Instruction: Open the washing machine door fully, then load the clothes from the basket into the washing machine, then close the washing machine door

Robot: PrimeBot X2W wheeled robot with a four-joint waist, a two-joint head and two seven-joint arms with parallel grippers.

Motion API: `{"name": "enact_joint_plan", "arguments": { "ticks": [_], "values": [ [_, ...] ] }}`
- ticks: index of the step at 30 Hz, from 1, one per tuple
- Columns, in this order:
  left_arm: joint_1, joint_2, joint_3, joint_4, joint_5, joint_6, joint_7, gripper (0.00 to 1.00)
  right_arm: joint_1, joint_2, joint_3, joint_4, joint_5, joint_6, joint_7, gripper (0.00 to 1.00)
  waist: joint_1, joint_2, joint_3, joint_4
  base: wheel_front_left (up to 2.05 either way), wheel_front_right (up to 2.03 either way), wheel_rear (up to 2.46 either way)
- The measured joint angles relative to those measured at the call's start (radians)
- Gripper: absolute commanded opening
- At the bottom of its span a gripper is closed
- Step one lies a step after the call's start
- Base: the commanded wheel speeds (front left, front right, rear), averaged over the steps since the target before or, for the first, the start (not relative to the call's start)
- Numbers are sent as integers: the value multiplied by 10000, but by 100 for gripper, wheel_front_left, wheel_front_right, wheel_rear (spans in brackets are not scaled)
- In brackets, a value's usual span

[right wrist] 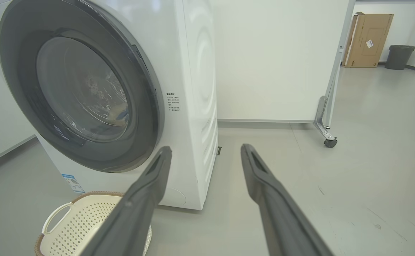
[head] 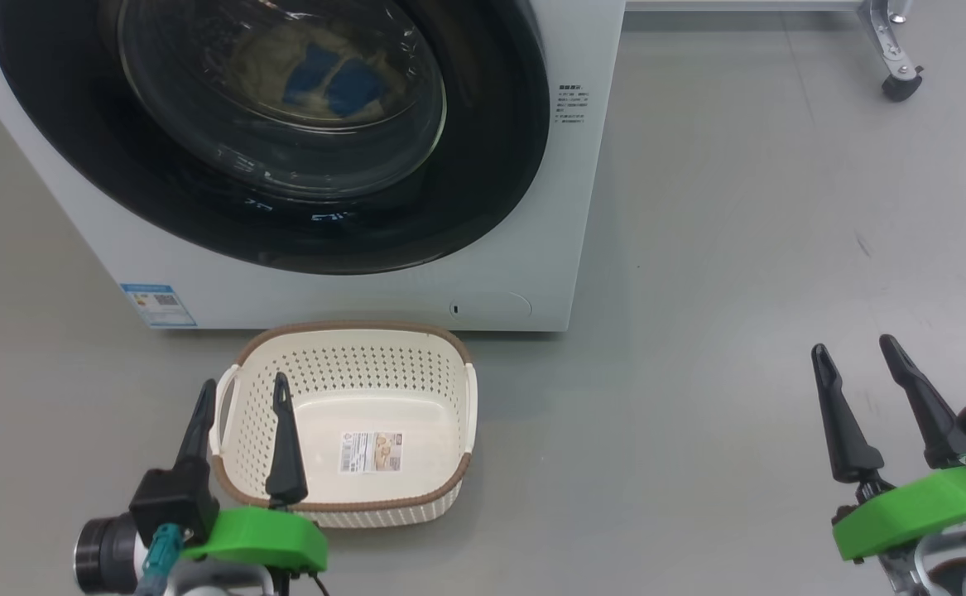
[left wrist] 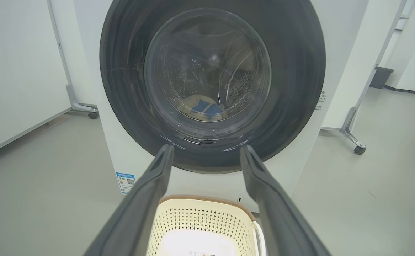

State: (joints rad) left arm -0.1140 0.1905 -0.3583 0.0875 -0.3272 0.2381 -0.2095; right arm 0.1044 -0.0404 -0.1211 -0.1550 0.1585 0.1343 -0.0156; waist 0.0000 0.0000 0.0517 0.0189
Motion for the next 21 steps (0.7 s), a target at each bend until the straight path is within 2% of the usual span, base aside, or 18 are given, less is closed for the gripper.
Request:
{"name": "enact_joint_plan", "arguments": {
  "ticks": [21],
  "values": [
    [-11, -2, -104, 171, -88, 13, -59, 100, -1, 2, 13, -79, 0, 0, 130, 100, 0, 0, 121, 107, 0, 0, 0]
  ]
}}
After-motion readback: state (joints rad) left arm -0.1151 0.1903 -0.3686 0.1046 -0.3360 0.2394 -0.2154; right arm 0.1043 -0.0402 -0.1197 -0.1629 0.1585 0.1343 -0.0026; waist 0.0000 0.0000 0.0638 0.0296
